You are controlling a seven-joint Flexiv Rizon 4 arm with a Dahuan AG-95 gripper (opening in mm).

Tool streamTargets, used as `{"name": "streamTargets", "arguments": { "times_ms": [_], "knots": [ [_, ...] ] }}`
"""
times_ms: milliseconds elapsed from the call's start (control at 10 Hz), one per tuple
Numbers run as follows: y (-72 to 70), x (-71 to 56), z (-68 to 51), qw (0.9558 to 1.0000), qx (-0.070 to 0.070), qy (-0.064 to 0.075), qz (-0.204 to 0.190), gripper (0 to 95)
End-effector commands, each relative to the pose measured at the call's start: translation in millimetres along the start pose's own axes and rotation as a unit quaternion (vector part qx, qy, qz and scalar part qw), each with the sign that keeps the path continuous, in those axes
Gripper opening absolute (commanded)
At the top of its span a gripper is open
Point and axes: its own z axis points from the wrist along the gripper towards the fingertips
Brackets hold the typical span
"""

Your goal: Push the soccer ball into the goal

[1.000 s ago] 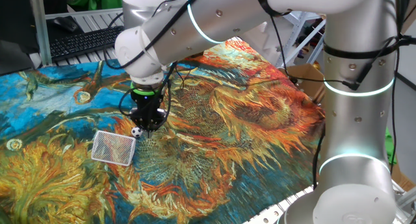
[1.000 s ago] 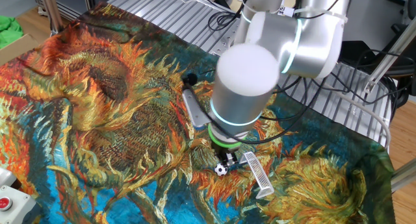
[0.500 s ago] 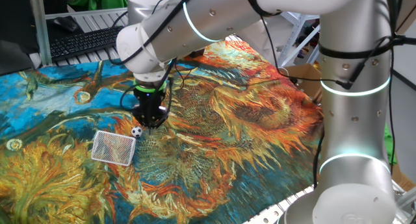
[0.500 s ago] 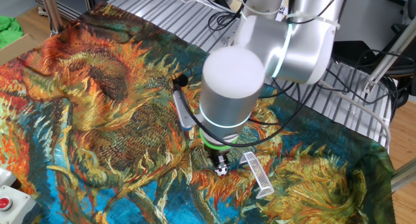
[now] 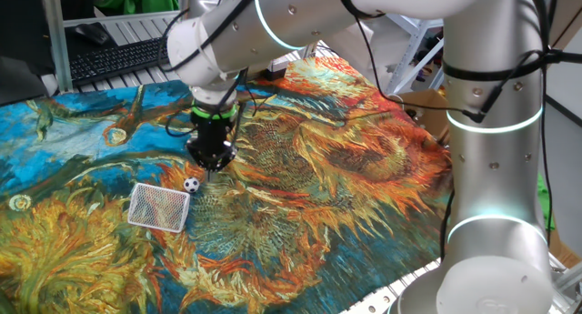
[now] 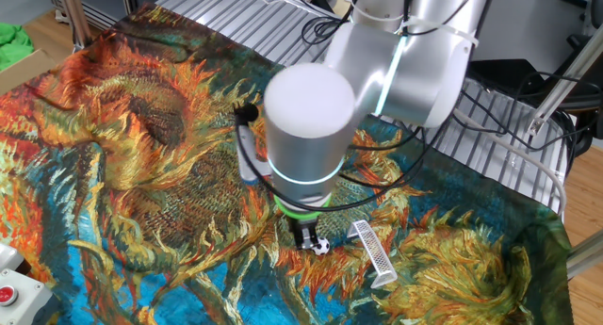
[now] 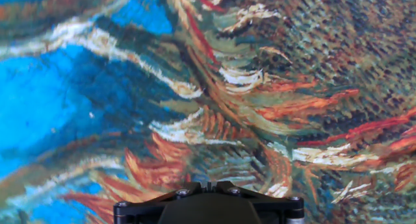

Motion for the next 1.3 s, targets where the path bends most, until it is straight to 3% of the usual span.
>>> {"name": "streamTargets", "arguments": {
  "times_ms": [100, 600, 900, 1100, 1300],
  "knots": [
    [5.8, -7.3, -3.0, 0.9997, -0.002, 0.0, 0.024, 0.0],
    [7.3, -12.9, -2.7, 0.9961, -0.026, 0.0, 0.084, 0.0],
    [5.6, -4.6, -0.1, 0.9953, -0.031, -0.002, 0.092, 0.0],
    [7.2, 12.0, 5.7, 0.994, -0.037, -0.005, 0.103, 0.0],
    [14.6, 50.8, 10.9, 0.9916, -0.043, -0.001, 0.122, 0.0]
  ]
}}
